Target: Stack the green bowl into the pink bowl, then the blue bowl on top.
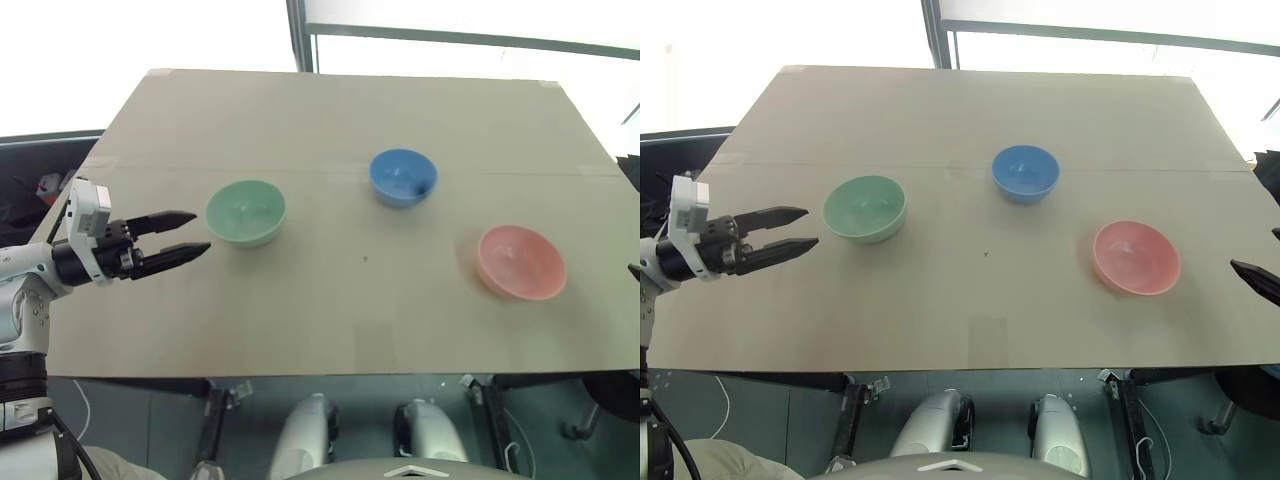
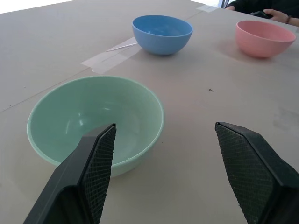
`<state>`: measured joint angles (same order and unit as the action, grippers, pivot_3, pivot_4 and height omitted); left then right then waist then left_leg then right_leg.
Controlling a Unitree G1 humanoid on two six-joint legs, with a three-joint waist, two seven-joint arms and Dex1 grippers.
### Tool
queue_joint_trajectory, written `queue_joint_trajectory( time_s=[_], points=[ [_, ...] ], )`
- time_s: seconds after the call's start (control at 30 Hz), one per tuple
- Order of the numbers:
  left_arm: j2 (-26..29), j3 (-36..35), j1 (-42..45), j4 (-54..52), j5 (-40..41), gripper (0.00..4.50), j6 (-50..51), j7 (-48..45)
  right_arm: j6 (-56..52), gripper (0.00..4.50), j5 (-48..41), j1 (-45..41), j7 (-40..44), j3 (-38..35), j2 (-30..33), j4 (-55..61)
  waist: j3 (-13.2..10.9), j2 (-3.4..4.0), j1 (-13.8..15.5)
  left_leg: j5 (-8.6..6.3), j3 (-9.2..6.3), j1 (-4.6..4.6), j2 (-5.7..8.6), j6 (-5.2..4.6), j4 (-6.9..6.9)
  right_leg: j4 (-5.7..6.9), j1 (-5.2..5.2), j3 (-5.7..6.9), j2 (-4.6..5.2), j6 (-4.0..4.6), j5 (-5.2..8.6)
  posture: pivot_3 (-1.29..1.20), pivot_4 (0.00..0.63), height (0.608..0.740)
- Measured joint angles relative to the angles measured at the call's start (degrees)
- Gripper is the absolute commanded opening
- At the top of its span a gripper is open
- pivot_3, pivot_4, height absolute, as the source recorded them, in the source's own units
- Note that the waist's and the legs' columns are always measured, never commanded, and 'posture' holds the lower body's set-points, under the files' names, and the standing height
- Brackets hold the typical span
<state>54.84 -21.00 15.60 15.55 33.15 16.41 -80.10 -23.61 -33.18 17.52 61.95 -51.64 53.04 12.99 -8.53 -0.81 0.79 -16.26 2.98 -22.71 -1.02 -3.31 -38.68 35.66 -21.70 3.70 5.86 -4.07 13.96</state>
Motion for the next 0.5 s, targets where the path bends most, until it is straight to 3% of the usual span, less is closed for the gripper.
queue_joint_trajectory(
  time_s=[0.5],
  points=[
    [-7.44,3.40,4.97,-4.79,2.41,3.59,5.30,3.36,-3.72,3.78,-0.89,-6.31,-4.93,8.36,-0.10,5.86,0.00,-0.02,0.01,0.00,-0.01,0.00,0.01,0.00,-0.10,0.10,0.01,-0.01,0.00,-0.01,-0.01,0.00,0.150,0.740]
  ],
)
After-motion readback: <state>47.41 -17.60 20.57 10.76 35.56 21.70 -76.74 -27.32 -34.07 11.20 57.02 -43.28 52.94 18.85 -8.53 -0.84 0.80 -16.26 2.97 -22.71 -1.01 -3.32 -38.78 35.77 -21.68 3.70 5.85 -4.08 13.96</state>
